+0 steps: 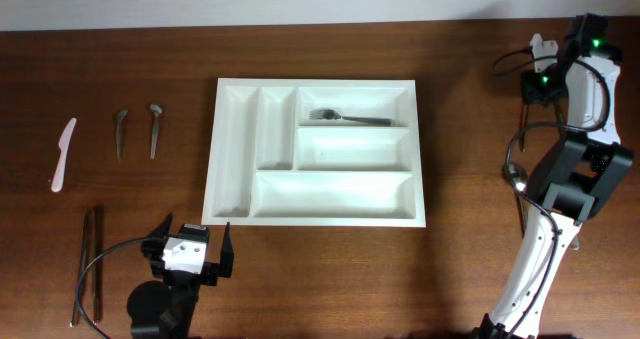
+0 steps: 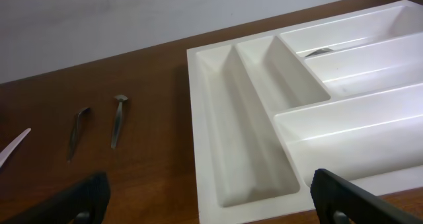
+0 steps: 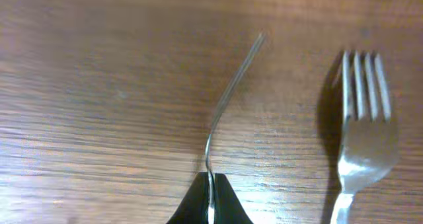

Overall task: Pack container
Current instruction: 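Close the right gripper on the fork and lift it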

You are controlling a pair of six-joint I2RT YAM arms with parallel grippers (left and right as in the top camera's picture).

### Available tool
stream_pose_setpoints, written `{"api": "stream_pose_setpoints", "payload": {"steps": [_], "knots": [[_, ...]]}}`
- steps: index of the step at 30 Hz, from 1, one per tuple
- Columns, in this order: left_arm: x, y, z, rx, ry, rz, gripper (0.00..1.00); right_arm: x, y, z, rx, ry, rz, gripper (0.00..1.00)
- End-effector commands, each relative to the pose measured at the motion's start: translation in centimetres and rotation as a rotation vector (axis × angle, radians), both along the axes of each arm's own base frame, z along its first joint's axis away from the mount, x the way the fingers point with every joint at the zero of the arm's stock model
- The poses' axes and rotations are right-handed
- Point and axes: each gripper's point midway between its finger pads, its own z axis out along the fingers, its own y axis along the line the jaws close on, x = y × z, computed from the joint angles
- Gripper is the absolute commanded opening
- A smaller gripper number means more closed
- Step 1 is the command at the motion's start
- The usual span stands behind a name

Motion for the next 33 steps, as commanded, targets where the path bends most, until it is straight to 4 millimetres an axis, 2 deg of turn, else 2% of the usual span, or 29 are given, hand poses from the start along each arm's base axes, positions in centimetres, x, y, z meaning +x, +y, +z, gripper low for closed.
{"api": "stream_pose_setpoints", "payload": {"steps": [1, 8, 14, 33], "knots": [[0.0, 0.2, 0.0, 0.014, -0.004, 0.009, 0.99, 2.0, 1.7, 2.7, -0.029, -0.061, 0.036, 0.04], [0.0, 0.2, 0.0, 0.014, -0.004, 0.009, 0.99, 3.1, 5.1, 7.2, -0.055, -0.112, 0.120, 0.04], [0.0, 0.2, 0.0, 0.014, -0.004, 0.009, 0.99, 3.3, 7.8, 9.5, -0.062, -0.133, 0.171, 0.04], [0.0, 0.2, -0.1, 0.014, -0.004, 0.009, 0.99, 2.3, 10.7, 8.9, -0.048, -0.072, 0.237, 0.04]]}}
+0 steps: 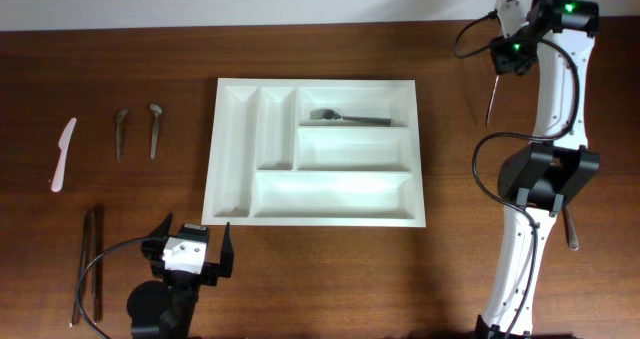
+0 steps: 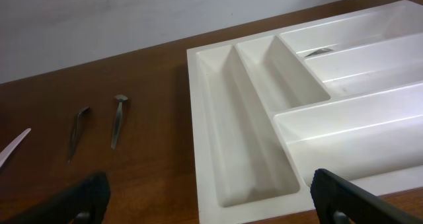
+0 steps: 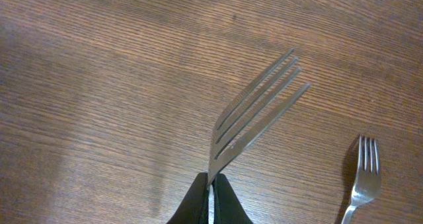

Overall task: Pack container
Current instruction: 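Close the right gripper on the fork and lift it, then carry the fork with the right gripper into the top-right compartment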

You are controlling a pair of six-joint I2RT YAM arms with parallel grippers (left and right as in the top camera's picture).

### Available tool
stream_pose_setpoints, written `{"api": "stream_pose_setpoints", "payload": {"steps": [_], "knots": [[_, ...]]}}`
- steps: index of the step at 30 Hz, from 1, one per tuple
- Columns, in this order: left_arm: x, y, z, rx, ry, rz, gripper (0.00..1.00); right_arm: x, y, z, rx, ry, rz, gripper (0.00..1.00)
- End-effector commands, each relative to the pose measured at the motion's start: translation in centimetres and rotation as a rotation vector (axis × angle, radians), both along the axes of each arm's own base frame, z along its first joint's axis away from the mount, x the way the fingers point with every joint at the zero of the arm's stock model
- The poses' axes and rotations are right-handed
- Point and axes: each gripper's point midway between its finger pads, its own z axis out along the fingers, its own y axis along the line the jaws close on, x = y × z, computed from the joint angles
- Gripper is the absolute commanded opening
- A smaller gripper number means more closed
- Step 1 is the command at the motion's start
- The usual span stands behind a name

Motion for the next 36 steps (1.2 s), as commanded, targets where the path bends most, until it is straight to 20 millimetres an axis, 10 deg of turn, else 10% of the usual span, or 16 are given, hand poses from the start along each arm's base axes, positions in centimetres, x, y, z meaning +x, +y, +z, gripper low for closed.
{"api": "stream_pose_setpoints", "payload": {"steps": [1, 18, 36], "knots": [[0.0, 0.2, 0.0, 0.014, -0.004, 0.009, 0.99, 0.3, 1.7, 0.2, -0.017, -0.004, 0.060, 0.04], [0.0, 0.2, -0.1, 0.014, -0.004, 0.009, 0.99, 0.1, 8.7, 0.6, -0.039, 0.017, 0.244, 0.04], [0.0, 0.2, -0.1, 0.014, -0.004, 0.009, 0.99, -3.8, 20.4, 8.0, -0.150, -0.061, 0.676, 0.04]]}}
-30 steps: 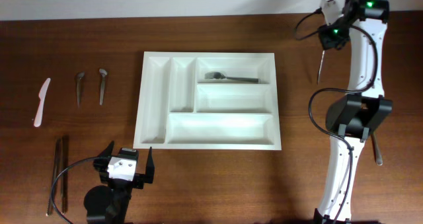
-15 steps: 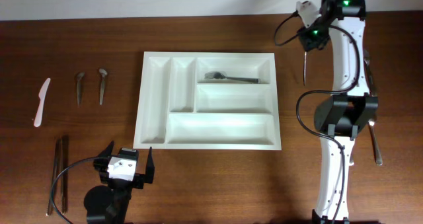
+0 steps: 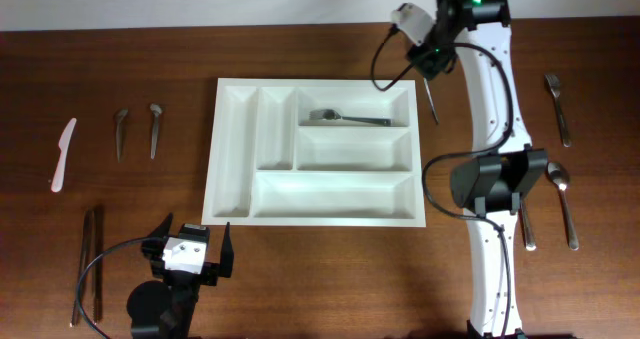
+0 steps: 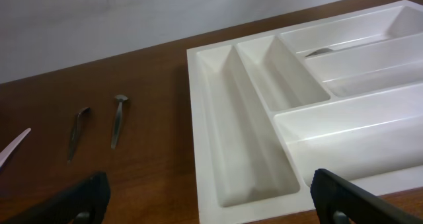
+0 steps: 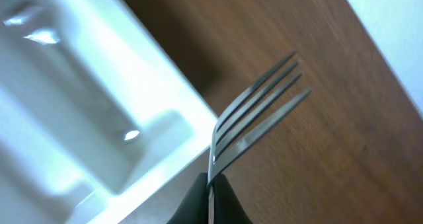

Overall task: Pack container
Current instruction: 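Carry the fork with the right gripper into the top-right compartment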

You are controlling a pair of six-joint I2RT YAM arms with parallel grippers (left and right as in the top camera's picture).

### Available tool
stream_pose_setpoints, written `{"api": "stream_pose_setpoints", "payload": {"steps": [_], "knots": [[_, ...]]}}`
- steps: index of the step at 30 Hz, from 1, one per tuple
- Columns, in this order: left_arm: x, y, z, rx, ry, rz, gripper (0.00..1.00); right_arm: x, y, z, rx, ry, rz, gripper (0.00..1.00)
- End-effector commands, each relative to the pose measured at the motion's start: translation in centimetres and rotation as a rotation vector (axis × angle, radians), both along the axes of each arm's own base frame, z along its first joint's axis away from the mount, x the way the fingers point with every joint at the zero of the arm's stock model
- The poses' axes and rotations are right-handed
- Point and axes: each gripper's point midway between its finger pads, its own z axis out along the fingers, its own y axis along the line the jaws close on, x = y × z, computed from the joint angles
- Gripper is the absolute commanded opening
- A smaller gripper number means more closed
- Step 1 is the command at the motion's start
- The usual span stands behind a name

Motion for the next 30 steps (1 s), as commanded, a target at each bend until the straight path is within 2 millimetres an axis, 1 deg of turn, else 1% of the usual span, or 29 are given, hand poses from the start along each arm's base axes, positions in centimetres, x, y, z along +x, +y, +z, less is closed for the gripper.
{"api": "stream_pose_setpoints", "payload": {"steps": [1, 9, 14, 17, 23, 27, 30], "knots": [[0.0, 0.2, 0.0, 0.014, -0.004, 0.009, 0.99, -1.4, 2.7, 4.2, -0.024, -0.076, 0.130, 0.04], [0.0, 0.2, 0.0, 0.014, -0.004, 0.009, 0.99, -3.2, 8.0, 4.2, -0.022, -0.070, 0.276, 0.04], [0.0, 0.2, -0.1, 0.014, -0.004, 0.009, 0.99, -3.7, 10.4, 4.3, -0.013, -0.085, 0.371, 0.04], [0.0, 0.2, -0.1, 0.014, -0.004, 0.009, 0.99, -3.9, 11.0, 4.1, -0.026, -0.090, 0.427, 0.04], [0.0, 0.2, 0.0, 0.014, -0.004, 0.009, 0.99, -3.6, 10.8, 3.1, -0.050, -0.088, 0.505, 0.04], [0.0, 0.2, 0.0, 0.014, -0.004, 0.009, 0.99, -3.1, 11.0, 2.3, -0.075, -0.105, 0.577, 0.04], [0.0, 0.2, -0.1, 0.014, -0.004, 0.009, 0.99, -2.6, 11.2, 1.7, -0.073, -0.113, 0.582, 0.04]]}}
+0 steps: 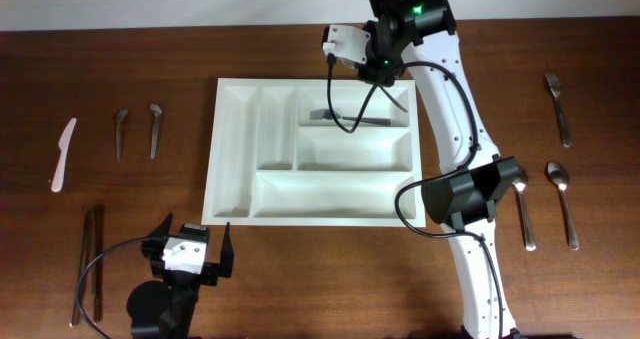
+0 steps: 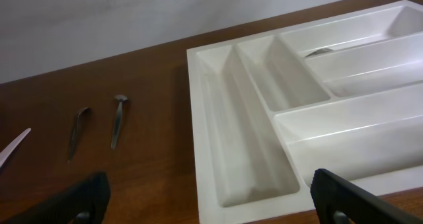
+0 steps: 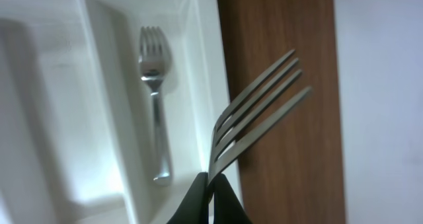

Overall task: Pack container
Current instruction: 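Carry the fork with the right gripper into the top-right compartment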

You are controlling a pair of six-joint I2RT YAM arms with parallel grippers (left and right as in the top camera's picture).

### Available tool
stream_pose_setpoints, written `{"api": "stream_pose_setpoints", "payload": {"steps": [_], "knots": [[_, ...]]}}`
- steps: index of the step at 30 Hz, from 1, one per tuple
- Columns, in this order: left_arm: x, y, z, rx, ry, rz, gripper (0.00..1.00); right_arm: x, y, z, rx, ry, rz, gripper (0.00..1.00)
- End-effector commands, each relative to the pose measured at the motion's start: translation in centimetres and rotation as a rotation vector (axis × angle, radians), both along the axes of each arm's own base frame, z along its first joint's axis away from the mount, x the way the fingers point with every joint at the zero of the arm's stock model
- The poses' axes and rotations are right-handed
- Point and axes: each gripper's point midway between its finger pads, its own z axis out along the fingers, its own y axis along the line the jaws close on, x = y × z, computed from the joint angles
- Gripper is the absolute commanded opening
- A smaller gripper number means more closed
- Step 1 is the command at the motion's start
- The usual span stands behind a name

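A white cutlery tray [image 1: 300, 220] lies mid-table. One fork [image 1: 350, 117] rests in its back right compartment, tines to the left, and also shows in the right wrist view as the fork [image 3: 155, 105]. My right gripper [image 3: 210, 178] is shut on the handle of a second fork [image 3: 254, 115], held in the air over that compartment's far edge. In the overhead view the right gripper [image 1: 375, 71] hangs above the tray's back rim and hides the held fork. My left gripper [image 1: 190, 254] stands open near the tray's front left corner, nothing between its fingers [image 2: 82, 196].
Left of the tray lie two small spoons [image 1: 120, 131] [image 1: 155, 129], a white plastic knife [image 1: 63, 154] and two dark sticks [image 1: 90, 264]. On the right lie a fork [image 1: 556, 107], a spoon [image 1: 562, 201] and another utensil [image 1: 524, 219]. The right arm's column stands by the tray's right side.
My right gripper, still shut on the fork, has moved left from beside the tray's back right corner to over the back right compartment. The left arm has not moved.
My right gripper was shut on a fork low over the table at the far right, next to another fork. Then it held the fork higher at the back right, then by the tray's corner, and now over the compartment with the first fork. The left gripper stayed open.
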Motion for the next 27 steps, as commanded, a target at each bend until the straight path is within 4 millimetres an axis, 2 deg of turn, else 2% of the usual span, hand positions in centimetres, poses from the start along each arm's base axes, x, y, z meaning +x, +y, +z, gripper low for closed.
{"api": "stream_pose_setpoints", "payload": {"steps": [1, 13, 27], "knots": [[0.0, 0.2, 0.0, 0.014, -0.004, 0.009, 0.99, 0.1, 0.4, -1.2, 0.004, 0.014, 0.056, 0.04], [0.0, 0.2, -0.1, 0.014, -0.004, 0.009, 0.99, -0.5, 0.7, -6.4, -0.013, 0.112, 0.105, 0.04], [0.0, 0.2, 0.0, 0.014, -0.004, 0.009, 0.99, -1.1, 0.6, -9.2, -0.025, 0.163, 0.103, 0.04]]}}
